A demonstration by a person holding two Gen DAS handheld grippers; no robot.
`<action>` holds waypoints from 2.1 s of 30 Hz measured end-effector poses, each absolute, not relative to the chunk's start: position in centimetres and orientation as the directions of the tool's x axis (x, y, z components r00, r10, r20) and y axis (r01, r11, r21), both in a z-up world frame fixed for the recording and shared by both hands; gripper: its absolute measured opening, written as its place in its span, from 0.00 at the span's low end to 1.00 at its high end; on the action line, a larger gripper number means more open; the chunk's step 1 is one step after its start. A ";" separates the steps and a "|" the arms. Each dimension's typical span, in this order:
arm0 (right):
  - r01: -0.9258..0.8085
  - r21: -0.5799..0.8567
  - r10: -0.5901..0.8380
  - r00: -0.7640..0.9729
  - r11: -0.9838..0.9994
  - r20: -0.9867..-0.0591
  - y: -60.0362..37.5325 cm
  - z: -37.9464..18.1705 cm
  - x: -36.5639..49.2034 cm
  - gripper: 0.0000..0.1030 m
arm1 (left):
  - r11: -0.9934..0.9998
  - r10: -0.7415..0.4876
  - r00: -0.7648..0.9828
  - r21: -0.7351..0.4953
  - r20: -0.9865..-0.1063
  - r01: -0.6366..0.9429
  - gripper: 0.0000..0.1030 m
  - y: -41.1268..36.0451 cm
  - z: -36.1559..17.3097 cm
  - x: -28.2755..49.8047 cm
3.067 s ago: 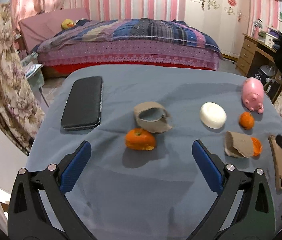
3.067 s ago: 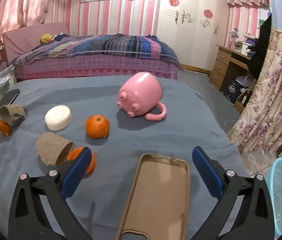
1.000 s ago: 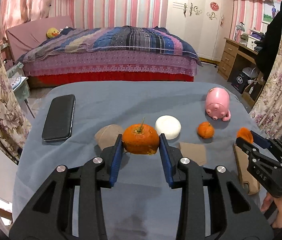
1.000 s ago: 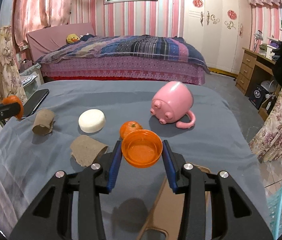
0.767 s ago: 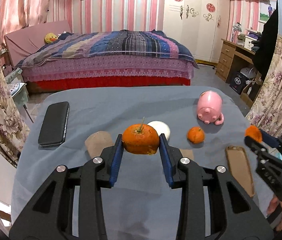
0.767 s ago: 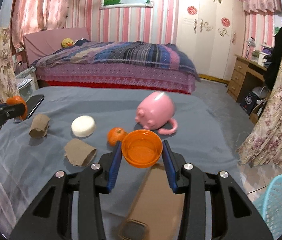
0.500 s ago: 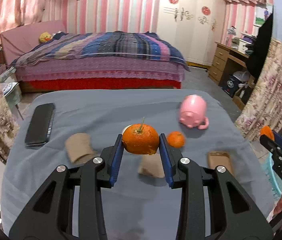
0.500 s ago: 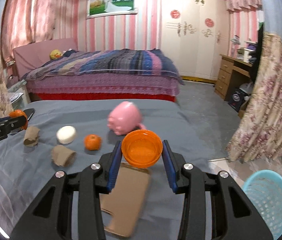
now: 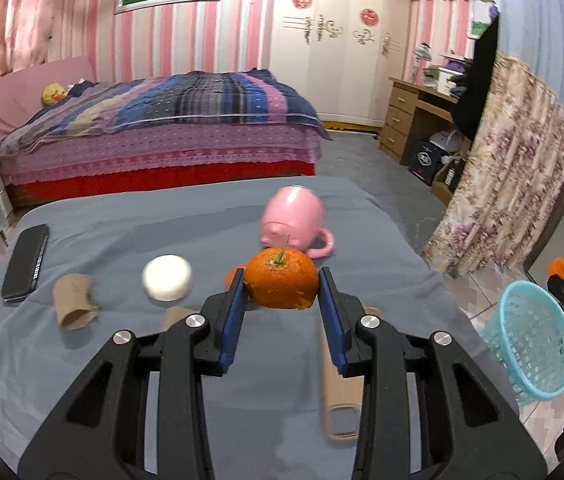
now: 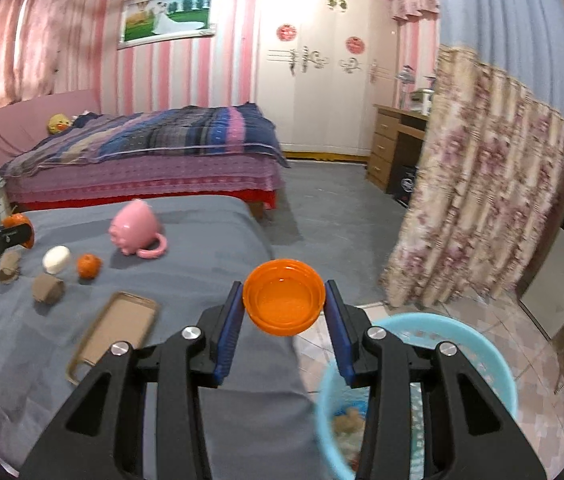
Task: Collect trash
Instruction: 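Carry the tangerine and orange cap over the blue basket, then open the left tool to drop the tangerine while the right tool drops the cap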
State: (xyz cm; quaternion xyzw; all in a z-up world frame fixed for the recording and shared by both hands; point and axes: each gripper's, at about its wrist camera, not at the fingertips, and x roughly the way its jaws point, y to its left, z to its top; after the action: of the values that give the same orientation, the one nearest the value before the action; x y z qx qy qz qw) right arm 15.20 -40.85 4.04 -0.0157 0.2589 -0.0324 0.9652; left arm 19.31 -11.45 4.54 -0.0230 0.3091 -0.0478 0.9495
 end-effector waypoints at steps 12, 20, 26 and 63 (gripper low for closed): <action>0.196 -0.040 -0.188 0.838 0.980 -0.513 -48.4 2.6 12.2 0.39 | 0.978 -0.193 0.768 -0.058 -0.611 0.200 0.34 -19.9 2.2 19.5; 0.291 -0.034 -0.264 0.807 0.956 -0.527 -53.0 1.0 10.0 0.39 | 0.948 -0.288 0.727 -0.077 -0.623 0.310 0.34 -26.0 0.5 19.3; 0.336 -0.030 -0.297 0.783 0.941 -0.547 -55.7 -0.9 8.8 0.39 | 0.910 -0.355 0.686 -0.067 -0.636 0.409 0.34 -31.3 -1.3 18.5; 0.372 0.016 -0.298 0.769 0.928 -0.565 -58.6 -3.7 8.6 0.39 | 0.887 -0.371 0.684 -0.022 -0.629 0.461 0.85 -37.6 -1.9 17.7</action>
State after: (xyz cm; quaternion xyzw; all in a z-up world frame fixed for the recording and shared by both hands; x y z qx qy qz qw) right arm 8.58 -58.55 -3.70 0.0637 0.2890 -0.1785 0.9384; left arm 17.66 -37.60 -1.91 0.0693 0.3263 -0.2274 0.9149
